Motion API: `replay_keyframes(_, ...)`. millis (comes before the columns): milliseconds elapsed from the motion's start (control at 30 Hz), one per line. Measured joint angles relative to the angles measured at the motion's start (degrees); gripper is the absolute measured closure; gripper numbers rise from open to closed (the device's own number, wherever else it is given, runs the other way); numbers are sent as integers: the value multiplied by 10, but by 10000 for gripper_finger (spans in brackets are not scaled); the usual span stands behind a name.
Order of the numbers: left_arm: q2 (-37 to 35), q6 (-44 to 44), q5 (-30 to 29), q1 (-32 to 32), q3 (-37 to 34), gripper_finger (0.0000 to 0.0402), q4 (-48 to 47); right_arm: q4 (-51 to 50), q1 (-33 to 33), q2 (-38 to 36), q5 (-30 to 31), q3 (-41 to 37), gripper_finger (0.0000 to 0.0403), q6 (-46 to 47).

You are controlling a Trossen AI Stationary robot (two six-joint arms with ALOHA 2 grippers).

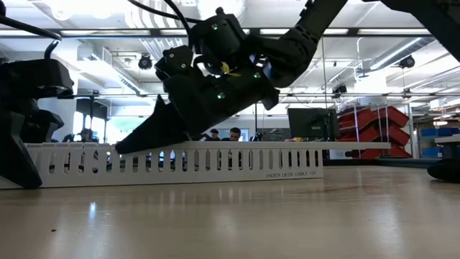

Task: Ziptie cables
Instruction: Close the white cable duct lid

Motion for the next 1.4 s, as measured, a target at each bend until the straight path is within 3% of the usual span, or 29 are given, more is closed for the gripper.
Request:
replay_keyframes(400,-1,-1,-9,-1,-1,192,-4,-17,3,35,-41,61,171,-1)
replay_keyframes(633,0,4,-13,-1,-1,193,-1,-49,6,30,11,65,180,8)
replay_keyframes(1400,1,2,-29,1,-2,193,10,-104,-3,14,53,70,180,36)
